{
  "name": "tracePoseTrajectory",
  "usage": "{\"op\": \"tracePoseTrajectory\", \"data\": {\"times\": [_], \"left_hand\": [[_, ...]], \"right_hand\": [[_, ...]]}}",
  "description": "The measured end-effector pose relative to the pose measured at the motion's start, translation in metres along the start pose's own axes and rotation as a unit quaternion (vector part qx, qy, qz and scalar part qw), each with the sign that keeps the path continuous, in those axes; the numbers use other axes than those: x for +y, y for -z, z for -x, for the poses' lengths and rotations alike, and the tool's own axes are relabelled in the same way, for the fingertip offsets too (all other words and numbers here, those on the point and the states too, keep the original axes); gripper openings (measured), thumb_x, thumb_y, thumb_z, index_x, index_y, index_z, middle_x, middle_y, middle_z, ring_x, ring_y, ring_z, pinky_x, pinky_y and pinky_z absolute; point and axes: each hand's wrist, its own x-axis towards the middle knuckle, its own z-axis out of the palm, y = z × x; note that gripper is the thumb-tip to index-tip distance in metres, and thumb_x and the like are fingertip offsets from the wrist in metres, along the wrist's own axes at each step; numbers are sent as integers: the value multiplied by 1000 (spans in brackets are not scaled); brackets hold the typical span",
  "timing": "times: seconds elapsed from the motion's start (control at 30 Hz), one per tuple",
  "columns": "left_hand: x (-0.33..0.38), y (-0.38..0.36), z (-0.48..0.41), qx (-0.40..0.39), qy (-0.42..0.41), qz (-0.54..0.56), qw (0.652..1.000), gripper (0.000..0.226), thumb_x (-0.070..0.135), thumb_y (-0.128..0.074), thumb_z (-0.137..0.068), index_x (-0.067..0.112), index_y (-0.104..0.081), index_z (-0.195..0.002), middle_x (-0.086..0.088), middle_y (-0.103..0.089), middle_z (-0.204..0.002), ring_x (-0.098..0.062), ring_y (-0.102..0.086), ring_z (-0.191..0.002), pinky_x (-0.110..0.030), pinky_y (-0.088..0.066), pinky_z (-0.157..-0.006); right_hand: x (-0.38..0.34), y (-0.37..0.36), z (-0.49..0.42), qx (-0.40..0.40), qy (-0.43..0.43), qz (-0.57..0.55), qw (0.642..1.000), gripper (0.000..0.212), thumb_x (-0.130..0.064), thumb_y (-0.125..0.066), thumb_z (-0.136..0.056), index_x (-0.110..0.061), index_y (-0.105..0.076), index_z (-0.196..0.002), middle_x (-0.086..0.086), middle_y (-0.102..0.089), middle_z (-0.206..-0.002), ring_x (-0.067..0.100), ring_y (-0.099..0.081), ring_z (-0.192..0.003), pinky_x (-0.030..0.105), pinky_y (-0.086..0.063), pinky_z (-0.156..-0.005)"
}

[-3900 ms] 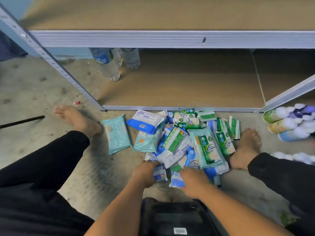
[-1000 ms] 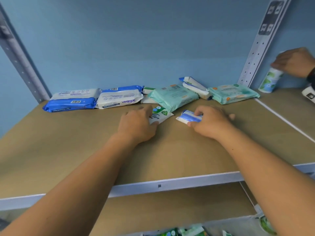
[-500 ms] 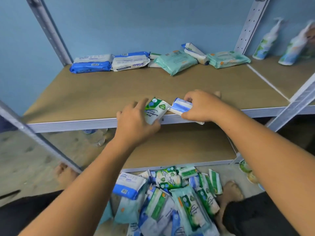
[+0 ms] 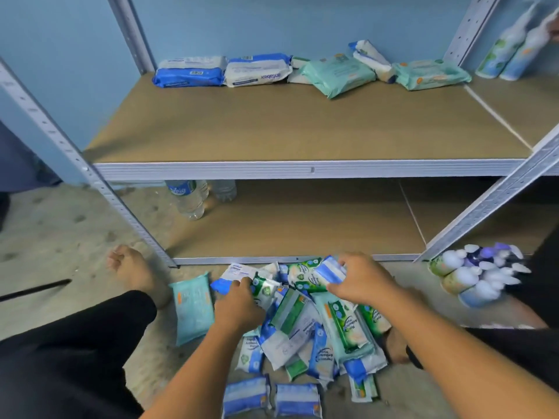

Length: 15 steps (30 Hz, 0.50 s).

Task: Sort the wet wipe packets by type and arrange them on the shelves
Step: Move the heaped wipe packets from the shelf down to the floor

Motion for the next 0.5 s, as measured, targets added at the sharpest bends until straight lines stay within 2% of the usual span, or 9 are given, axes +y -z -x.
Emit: {"op": "tracePoseTrajectory", "data": {"times": [0.13,0.2,0.27,0.4,0.5], "left_hand": [[-8,-32,-10,-16,12,-9,1000,72,28,-58,-82,23,-27,-147,-7,-48,-133,-32,-60,-112,-39,-51,-84],[-5,-44,-13,-13,8,1,1000,75,29,-57,-85,24,-21,-151,-9,-48,-131,-33,-61,-108,-38,-49,-79],[-3,-54,-17,-7,-2,-3,1000,77,34,-56,-87,25,-18,-153,-10,-47,-131,-34,-62,-105,-39,-51,-78],[-8,-66,-29,-9,-9,-11,1000,76,42,-55,-92,24,-15,-154,-11,-44,-136,-35,-62,-105,-40,-49,-76],[-11,-71,-34,0,-12,-20,1000,70,47,-55,-93,24,-22,-150,-8,-42,-135,-33,-62,-104,-40,-49,-73]], "right_hand": [[8,-58,-1,-74,-63,-9,995,51,-57,-71,-71,-20,-57,-104,-3,-59,-99,19,-62,-85,29,-52,-68],[9,-78,-2,-97,-75,14,992,54,-60,-70,-72,-20,-57,-106,-1,-60,-101,19,-63,-86,32,-56,-74],[10,-91,-3,-108,-86,31,990,57,-63,-69,-75,-20,-56,-109,-2,-59,-105,19,-61,-90,32,-55,-77],[9,-104,-6,-114,-86,50,988,59,-62,-68,-80,-18,-54,-117,-1,-59,-116,20,-59,-95,29,-47,-71],[8,-110,-9,-111,-90,49,989,61,-63,-68,-79,-19,-55,-120,-1,-60,-118,20,-61,-100,30,-48,-72]]}}
